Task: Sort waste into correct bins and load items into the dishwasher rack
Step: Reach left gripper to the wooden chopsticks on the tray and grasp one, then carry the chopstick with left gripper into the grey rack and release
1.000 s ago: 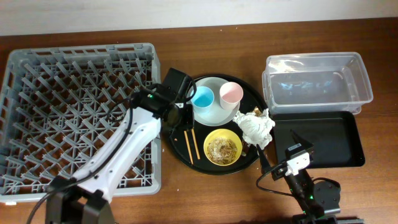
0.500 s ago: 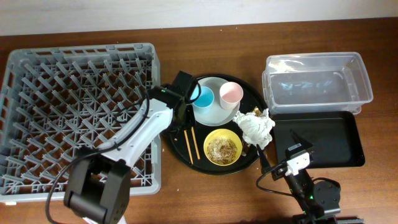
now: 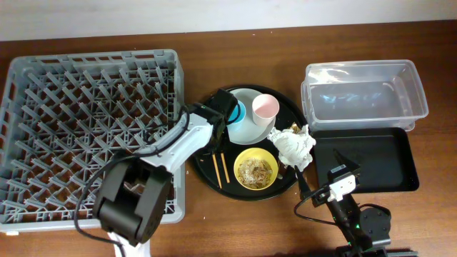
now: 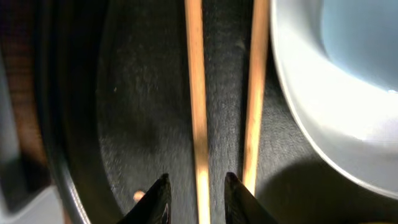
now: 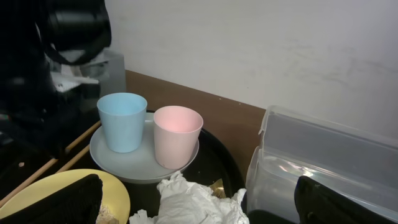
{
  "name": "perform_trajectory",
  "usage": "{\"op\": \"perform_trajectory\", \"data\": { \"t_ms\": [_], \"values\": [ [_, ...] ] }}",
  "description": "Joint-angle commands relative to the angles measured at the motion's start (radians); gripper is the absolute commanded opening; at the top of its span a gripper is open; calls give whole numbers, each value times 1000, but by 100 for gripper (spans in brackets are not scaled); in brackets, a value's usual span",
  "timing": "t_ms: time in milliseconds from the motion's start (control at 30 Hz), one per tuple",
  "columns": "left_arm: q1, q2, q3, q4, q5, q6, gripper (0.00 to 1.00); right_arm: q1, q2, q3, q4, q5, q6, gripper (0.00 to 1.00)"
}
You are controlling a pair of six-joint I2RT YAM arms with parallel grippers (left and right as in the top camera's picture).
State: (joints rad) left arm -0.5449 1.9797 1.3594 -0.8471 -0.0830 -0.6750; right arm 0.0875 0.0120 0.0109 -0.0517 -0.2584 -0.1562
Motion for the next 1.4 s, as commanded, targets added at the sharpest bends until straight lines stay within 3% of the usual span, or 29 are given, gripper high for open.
{"op": "perform_trajectory", "data": {
  "t_ms": [0, 67, 167, 333, 500, 733, 900, 1033, 1367],
  "values": [
    [-2, 45, 0, 18, -19, -13, 25, -4, -6, -5, -4, 5, 8, 99],
    [-2, 55, 0, 27, -20, -13, 22, -4, -6, -5, -4, 5, 8, 99],
    [-2, 57, 0, 28, -19, -13, 7, -4, -6, -5, -4, 5, 8, 99],
    [-2, 57, 0, 26, -19, -13, 1, -4, -6, -5, -4, 5, 8, 99],
    [-2, 15, 37, -3, -19, 2, 1, -4, -6, -5, -4, 5, 8, 98],
    [12, -199, 193, -136, -29, 185, 1, -4, -6, -5, -4, 5, 8, 99],
    [68, -312, 217, -251, -220, 317, 0, -4, -6, -5, -4, 5, 8, 98],
    [138, -310, 208, -318, -251, 421, 0, -4, -6, -5, -4, 5, 8, 98],
    [252, -301, 76, -252, -223, 399, 0, -4, -6, -5, -4, 5, 8, 98]
  ]
}}
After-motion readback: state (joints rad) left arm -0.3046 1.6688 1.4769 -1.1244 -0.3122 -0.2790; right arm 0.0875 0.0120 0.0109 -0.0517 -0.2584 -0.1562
